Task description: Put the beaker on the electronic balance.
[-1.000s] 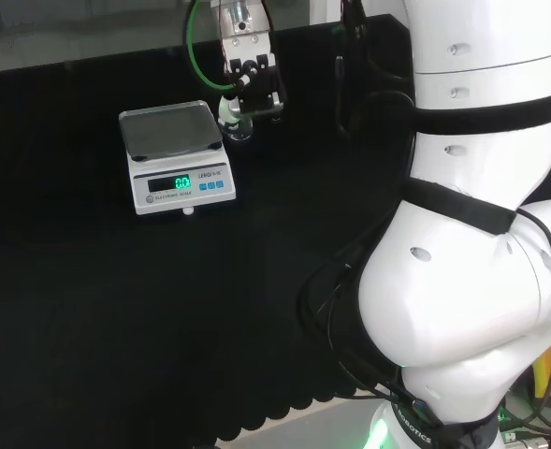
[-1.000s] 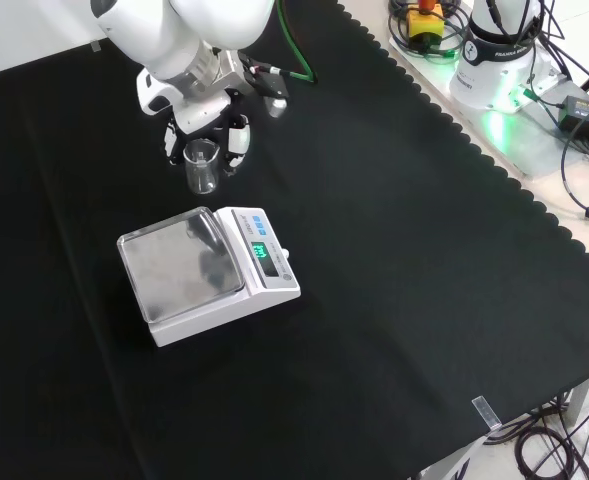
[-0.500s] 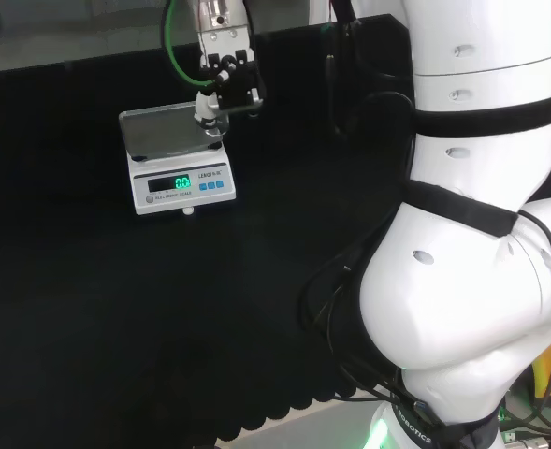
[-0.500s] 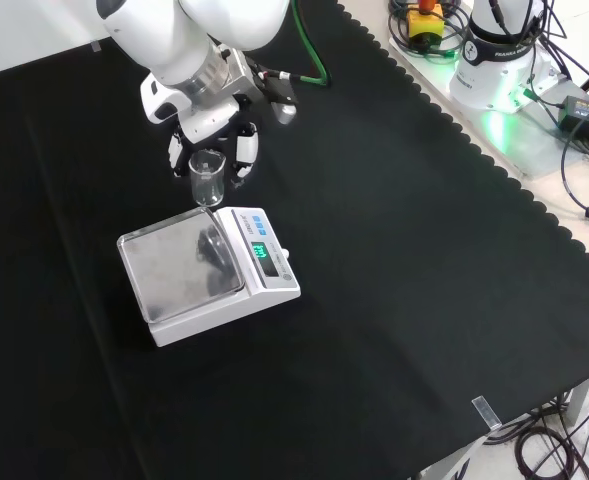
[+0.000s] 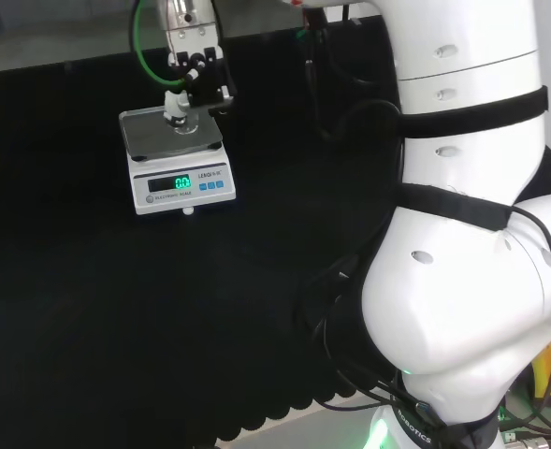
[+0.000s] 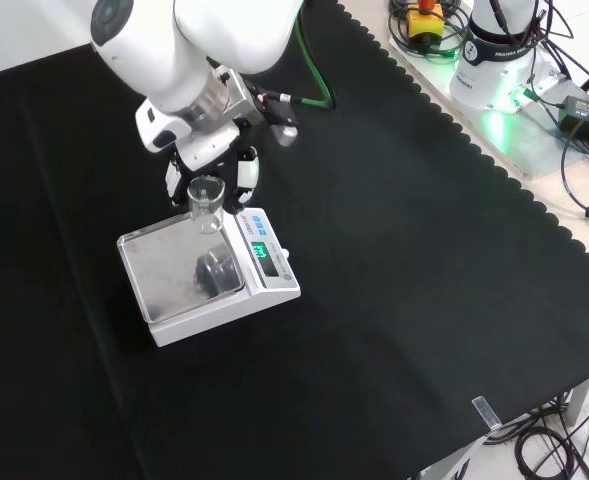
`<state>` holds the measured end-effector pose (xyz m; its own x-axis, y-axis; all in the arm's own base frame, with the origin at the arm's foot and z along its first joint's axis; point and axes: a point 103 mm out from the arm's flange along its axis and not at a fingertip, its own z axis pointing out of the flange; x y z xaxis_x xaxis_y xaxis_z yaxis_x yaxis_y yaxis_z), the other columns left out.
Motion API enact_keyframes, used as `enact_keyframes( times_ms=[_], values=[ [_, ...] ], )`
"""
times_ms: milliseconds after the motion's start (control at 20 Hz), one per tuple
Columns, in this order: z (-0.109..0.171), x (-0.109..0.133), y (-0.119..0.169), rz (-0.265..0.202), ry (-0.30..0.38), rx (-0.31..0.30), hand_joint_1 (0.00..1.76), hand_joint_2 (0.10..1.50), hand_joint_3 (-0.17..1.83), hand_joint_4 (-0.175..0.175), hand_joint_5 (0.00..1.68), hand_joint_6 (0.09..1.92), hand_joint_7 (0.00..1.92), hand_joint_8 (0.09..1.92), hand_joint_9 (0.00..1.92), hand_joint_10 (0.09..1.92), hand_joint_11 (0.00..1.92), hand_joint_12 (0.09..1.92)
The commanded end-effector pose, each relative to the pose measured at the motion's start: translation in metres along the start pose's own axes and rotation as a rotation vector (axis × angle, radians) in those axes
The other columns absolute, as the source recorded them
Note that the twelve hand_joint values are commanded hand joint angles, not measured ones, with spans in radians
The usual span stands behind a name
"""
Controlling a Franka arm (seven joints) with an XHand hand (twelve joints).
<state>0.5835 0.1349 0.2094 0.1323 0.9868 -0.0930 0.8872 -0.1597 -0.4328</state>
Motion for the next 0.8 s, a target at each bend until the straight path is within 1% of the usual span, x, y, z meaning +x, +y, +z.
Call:
enact_keyframes(
  times_ms=[50, 400, 600, 800],
  values=[
    [0.006, 0.052, 0.013, -0.072, -0.043, 0.019, 1.04, 0.73, 0.67, -0.175, 0.58, 0.75, 1.0, 0.67, 1.51, 0.1, 1.5, 0.67],
    [0.007, 0.081, 0.035, -0.085, -0.066, 0.018, 1.03, 0.73, 0.67, -0.175, 0.57, 0.74, 0.98, 0.68, 1.5, 0.09, 1.48, 0.68],
    [0.012, 0.089, 0.048, -0.087, -0.081, 0.029, 1.02, 0.73, 0.67, -0.175, 0.56, 0.74, 0.96, 0.7, 1.49, 0.09, 1.45, 0.71],
    [0.014, 0.089, 0.06, -0.072, -0.085, 0.038, 1.02, 0.73, 0.67, -0.175, 0.55, 0.74, 0.95, 0.71, 1.48, 0.09, 1.43, 0.73]
  ],
)
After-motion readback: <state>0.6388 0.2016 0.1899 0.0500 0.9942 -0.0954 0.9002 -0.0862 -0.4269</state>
